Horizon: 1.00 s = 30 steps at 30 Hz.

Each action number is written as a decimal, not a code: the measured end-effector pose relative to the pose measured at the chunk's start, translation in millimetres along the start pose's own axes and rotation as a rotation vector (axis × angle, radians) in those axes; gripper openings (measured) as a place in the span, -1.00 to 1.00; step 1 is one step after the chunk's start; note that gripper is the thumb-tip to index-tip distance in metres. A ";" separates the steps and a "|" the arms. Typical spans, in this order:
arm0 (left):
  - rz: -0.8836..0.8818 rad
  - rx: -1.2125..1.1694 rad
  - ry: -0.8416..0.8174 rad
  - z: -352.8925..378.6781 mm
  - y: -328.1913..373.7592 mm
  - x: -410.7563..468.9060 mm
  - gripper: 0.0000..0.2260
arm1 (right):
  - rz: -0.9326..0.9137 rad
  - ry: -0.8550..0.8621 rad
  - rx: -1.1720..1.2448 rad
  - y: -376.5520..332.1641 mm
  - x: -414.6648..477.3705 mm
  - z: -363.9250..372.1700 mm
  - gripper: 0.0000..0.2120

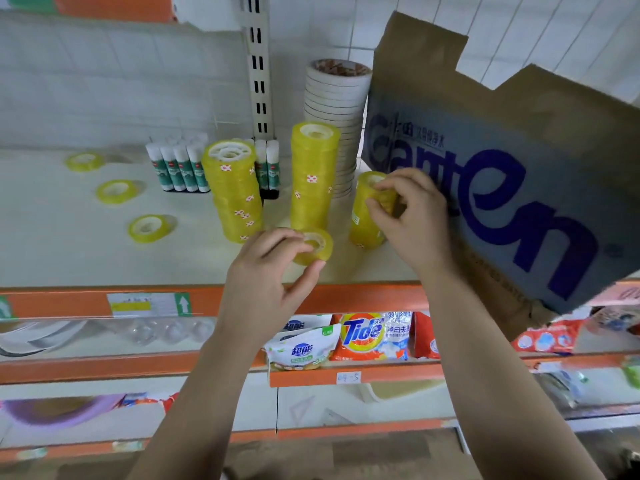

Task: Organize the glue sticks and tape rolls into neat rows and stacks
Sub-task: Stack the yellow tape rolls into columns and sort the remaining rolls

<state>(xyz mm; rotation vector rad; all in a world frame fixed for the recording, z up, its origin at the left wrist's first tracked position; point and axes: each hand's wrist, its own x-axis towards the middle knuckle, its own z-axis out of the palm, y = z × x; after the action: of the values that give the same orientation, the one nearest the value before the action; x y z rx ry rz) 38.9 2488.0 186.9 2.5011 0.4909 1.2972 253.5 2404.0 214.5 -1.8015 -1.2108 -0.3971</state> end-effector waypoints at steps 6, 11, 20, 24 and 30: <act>-0.013 -0.017 -0.020 3.8 2.0 -0.4 -0.79 | 0.018 0.003 0.063 6.8 0.7 3.1 -0.80; -0.018 -0.021 -0.033 5.7 1.5 -1.1 -0.80 | 0.024 0.017 0.107 10.4 1.1 5.5 -0.78; -0.013 -0.033 -0.041 7.8 1.7 0.4 -0.80 | 0.050 0.009 0.113 9.1 0.7 7.2 -0.80; -0.020 -0.042 -0.049 9.3 1.1 0.9 -0.79 | 0.042 0.031 0.105 9.6 -0.9 7.8 -0.81; -0.021 -0.036 -0.046 9.7 0.5 2.9 -0.79 | 0.033 0.018 0.117 12.8 -1.4 6.5 -0.77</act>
<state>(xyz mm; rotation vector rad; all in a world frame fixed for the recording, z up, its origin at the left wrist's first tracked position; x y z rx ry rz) 48.6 2487.8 183.8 2.4838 0.4780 1.2263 262.5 2407.0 203.6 -1.7122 -1.1666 -0.3167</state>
